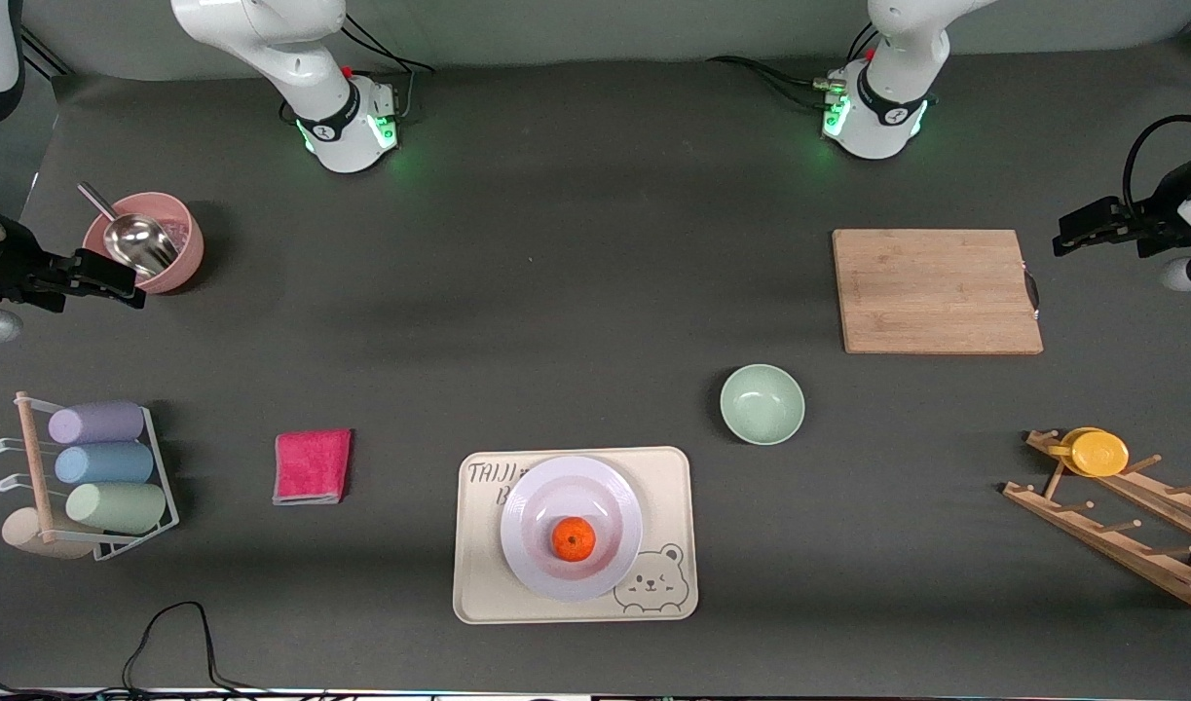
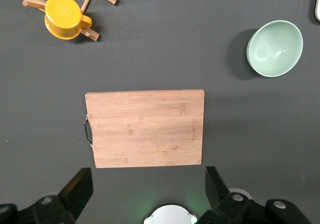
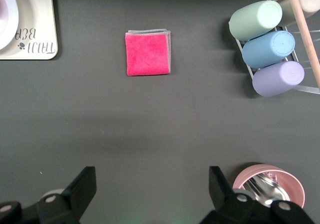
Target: Place orange and plate with both arms
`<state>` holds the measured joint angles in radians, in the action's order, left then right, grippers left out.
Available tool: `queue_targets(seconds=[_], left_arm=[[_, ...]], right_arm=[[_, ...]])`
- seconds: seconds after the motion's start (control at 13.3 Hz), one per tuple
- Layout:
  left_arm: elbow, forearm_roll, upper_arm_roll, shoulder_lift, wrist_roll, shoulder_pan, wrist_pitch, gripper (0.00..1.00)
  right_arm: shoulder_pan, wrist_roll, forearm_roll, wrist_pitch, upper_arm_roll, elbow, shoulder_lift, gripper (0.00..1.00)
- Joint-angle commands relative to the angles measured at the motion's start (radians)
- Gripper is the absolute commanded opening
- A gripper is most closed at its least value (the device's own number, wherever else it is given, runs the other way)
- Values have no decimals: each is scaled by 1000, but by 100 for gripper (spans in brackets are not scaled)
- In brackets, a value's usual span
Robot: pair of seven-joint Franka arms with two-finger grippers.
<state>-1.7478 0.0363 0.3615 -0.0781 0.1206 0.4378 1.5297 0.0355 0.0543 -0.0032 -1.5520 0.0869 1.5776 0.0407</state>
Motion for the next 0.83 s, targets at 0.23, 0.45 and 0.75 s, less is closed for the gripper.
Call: queue_targets(seconds=[0.23,0.45,0.75], left_arm=[[-9,-50,36,-77,-91,-5,-40,100],[28,-47,53,-63,-150,-17,-42,100],[106,-33,90,-8,-147,-19,6,100]], right_arm=[[3,-27,-24,23,1,-18,1,100],[3,-28,-23,24,2,-18,-1,100],[3,-30,-23,30,7,-17,-1,100]])
